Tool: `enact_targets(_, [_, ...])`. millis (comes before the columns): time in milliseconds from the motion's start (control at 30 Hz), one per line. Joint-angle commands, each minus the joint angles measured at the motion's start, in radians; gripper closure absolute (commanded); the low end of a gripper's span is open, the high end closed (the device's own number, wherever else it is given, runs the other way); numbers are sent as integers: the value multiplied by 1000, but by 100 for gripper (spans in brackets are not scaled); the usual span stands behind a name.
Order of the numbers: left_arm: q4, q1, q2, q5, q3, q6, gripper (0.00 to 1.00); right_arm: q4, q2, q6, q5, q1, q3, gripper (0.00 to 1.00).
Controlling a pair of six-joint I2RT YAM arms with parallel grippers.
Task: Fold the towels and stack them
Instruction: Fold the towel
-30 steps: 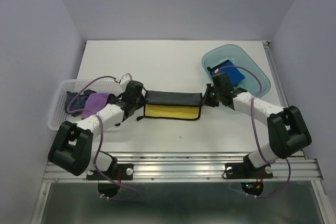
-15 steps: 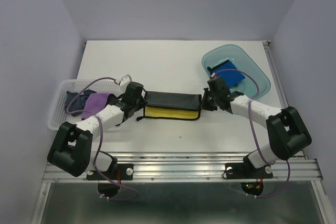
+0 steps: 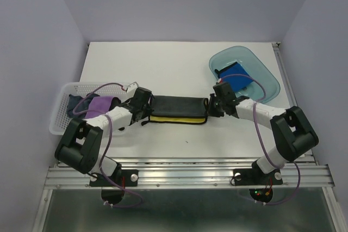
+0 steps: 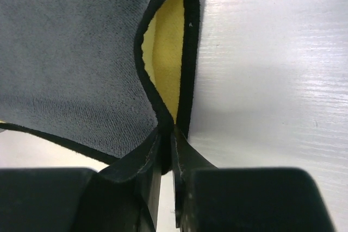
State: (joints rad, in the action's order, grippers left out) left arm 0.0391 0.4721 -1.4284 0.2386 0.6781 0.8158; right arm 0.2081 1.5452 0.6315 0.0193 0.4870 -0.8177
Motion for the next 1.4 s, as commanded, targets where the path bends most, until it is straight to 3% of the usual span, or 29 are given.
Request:
enact_targets(0, [45,-1,5,38,23,-6,100,-18,15,2,-24,4,20,82])
enact_targets(67, [53,0,13,28,29,-15,95,-12,12,4,-24,4,20,75])
enact_targets(100, [53,2,19,22,26,-15,90,-10,9,2,-24,5,22,73])
enact_targets(133, [53,3,32,12,26,-17,77,-6,7,0,-25,4,19,71])
enact_targets(267, [68,11,78,7,21,-14,62,5,-23,-7,11,4,15,58])
enact_targets(400, [73,23,126,4,21,-12,44,25,-54,-13,-5,4,5,54])
enact_targets(600, [62,30,109,13,58,-47,41,33,-33,-19,-42,4,-31,49])
enact_targets(1067, [24,30,11,-13,123,-92,37,5,119,-49,-44,4,-107,51])
enact_targets(1233, [18,30,10,-16,120,-95,23,4,156,-47,-53,7,-107,65])
enact_targets(1367, [15,30,10,-16,118,-96,20,22,165,-46,-103,15,-107,71])
